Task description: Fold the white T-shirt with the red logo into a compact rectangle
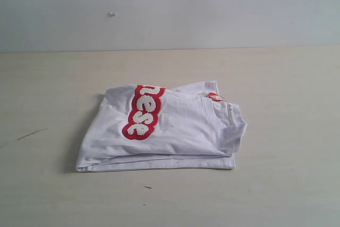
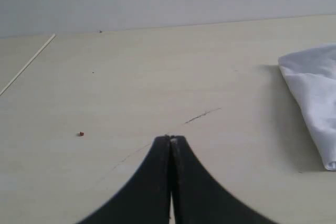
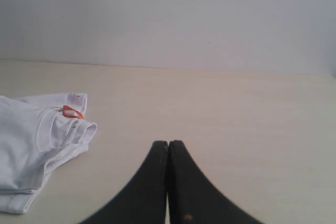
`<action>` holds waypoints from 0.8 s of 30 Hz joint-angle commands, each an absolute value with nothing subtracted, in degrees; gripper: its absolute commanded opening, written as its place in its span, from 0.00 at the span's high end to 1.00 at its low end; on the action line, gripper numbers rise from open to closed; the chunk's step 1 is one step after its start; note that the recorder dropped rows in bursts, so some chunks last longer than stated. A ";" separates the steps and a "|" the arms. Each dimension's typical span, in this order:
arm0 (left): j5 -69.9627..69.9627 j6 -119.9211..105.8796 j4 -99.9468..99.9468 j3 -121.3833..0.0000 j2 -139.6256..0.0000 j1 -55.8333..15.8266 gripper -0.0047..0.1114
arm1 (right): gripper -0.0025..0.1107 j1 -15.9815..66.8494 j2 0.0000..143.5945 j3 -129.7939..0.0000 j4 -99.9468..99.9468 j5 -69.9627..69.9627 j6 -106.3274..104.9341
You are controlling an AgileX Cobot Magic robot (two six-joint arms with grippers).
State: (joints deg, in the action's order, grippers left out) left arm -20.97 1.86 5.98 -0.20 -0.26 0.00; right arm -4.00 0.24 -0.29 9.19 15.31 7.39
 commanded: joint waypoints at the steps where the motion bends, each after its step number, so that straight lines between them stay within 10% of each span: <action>1: -20.65 1.73 5.62 0.00 0.00 0.00 0.96 | 0.98 -4.33 0.00 0.00 9.05 15.42 7.67; 24: -20.65 1.73 5.62 0.00 0.00 0.00 0.96 | 0.98 -4.33 0.00 0.00 9.45 14.68 7.55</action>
